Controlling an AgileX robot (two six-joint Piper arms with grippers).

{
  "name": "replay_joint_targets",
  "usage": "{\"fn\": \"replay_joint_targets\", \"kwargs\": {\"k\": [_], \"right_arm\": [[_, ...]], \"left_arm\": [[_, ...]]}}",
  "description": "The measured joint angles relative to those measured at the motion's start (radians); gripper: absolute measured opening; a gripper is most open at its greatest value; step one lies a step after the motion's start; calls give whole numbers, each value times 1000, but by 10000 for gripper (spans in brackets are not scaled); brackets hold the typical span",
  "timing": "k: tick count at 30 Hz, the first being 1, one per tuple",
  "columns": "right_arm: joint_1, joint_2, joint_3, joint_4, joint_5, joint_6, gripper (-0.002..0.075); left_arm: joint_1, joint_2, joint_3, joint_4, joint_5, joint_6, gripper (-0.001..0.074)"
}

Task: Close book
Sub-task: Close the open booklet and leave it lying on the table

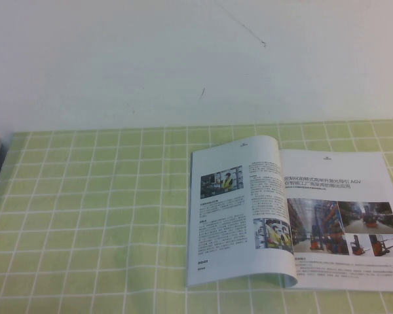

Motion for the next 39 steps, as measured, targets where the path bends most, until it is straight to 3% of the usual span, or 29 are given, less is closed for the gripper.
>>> {"fn": "replay_joint_targets", "kwargs": {"k": [9,13,22,25,27,33,39], "right_arm": [[0,0,1,-2,-555,0,-3],[0,0,1,-2,-715,2,-3],[0,0,1,9,-940,32,-3],[0,0,-6,9,-939,32,-3],[0,0,-53,9,-840,29,-3],[0,9,-334,9,-442,-13,-3],[0,198,-604,9,-109,-27,-3]], "left_arm": [[0,0,0,42,-559,0,-4],[0,0,0,49,-784,0,-4],[0,0,0,46,-955,8,-4],[0,0,0,16,-947,-12,-4],[0,0,-26,7,-862,-53,-4],[0,47,-349,-3,-340,-67,-4],[0,283,-644,-19,-36,-66,-4]]}}
